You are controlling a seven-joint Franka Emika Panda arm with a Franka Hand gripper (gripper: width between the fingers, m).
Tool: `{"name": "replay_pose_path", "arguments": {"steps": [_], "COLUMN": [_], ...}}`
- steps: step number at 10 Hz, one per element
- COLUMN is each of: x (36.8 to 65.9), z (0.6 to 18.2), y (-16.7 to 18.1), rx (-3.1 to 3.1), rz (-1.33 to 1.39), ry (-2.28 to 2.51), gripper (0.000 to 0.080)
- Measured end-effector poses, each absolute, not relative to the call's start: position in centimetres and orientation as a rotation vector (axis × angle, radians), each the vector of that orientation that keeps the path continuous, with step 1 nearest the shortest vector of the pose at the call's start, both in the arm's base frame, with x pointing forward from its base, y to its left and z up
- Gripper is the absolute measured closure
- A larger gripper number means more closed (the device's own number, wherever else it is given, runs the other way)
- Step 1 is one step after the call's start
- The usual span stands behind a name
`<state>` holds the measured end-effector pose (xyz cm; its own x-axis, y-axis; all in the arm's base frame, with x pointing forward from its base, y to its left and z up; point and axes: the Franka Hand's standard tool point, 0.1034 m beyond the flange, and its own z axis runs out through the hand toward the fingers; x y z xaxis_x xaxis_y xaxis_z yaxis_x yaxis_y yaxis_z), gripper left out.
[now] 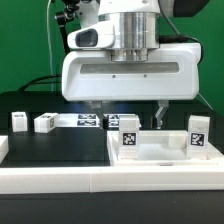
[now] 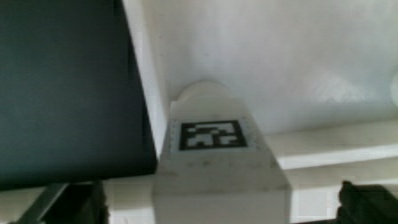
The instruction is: Assemble square table
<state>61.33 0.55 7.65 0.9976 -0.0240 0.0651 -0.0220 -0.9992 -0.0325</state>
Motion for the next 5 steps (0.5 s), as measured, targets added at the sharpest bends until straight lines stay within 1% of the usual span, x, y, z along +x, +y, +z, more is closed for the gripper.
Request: {"name": "replay_pose_path", "arguments": {"steps": [1,2,3,4,5], "x": [61.33,61.32,61.32,61.32,61.32], "z": [7.65,7.64,7.64,7.64,7.63], "y": [0.45,0.32,0.32,0.32,0.32], "rx": [-3.109,-3.109,-3.109,-3.109,-3.108], "rz": [-0.102,-0.102,-0.102,-0.102,-0.102], "ry": [-0.013,-0.007,-0.005,-0.005,0.018], "gripper": [0.0150,0.0177,0.0177,0.0349,0.0349]}}
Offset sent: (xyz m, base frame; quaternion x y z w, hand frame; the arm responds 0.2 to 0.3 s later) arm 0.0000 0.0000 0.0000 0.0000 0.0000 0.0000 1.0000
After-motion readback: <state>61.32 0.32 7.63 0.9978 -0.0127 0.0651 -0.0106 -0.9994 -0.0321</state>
